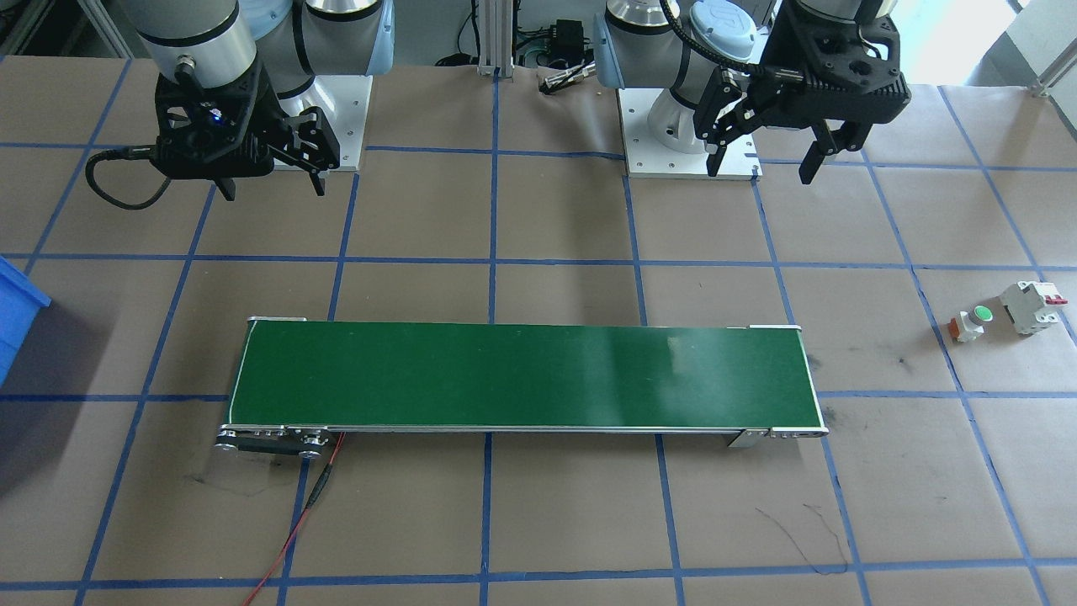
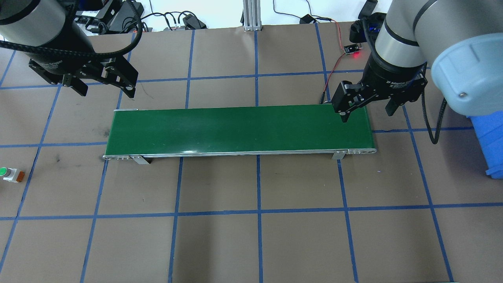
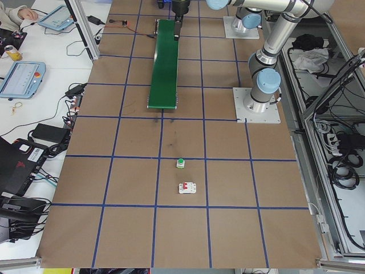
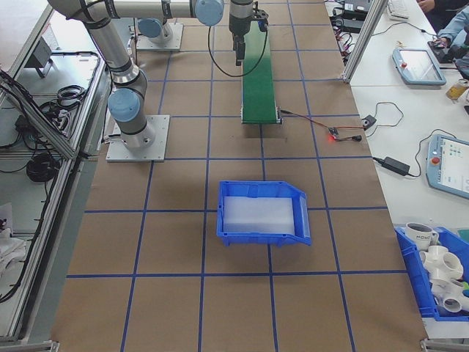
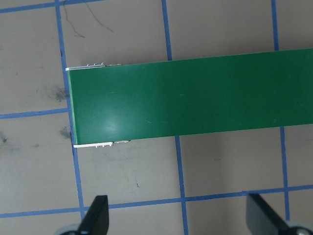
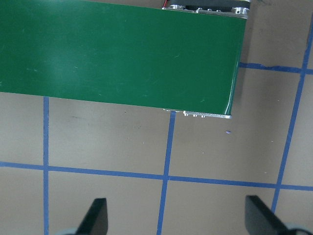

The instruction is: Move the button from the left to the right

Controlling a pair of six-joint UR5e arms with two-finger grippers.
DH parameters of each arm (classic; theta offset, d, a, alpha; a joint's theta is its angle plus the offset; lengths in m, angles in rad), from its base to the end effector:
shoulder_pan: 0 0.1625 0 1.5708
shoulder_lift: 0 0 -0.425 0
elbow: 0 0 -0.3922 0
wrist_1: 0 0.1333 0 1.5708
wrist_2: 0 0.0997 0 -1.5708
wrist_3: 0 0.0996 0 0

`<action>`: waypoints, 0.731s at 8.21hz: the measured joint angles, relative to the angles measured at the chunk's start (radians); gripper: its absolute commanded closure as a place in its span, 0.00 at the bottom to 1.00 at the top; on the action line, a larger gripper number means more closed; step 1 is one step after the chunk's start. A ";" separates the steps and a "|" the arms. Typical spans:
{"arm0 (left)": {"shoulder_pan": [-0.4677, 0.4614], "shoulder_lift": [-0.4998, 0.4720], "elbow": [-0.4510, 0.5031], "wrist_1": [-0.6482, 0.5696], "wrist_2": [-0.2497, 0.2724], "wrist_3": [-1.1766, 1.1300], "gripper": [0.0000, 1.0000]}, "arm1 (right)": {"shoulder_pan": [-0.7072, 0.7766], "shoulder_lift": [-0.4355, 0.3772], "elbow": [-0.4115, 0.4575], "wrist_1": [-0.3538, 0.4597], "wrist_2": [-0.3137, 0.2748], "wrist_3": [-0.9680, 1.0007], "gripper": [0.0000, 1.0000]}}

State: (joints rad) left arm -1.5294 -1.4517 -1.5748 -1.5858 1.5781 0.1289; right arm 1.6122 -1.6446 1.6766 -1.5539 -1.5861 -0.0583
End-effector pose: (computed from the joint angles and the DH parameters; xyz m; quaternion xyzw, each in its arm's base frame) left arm -0.1139 -0.4534 0.5404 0.0435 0.9978 -0.0495 0.0079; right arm 0.1505 -0.4495 0.4695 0.0500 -0.9984 -0.0245 0.0074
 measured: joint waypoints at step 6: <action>0.375 -0.056 -0.034 0.033 0.008 0.423 0.00 | 0.000 0.001 0.000 0.001 -0.001 0.000 0.00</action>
State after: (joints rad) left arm -1.1547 -1.5075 -1.6088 -1.5532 1.5858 0.5522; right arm 1.6122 -1.6431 1.6766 -1.5529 -1.5876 -0.0582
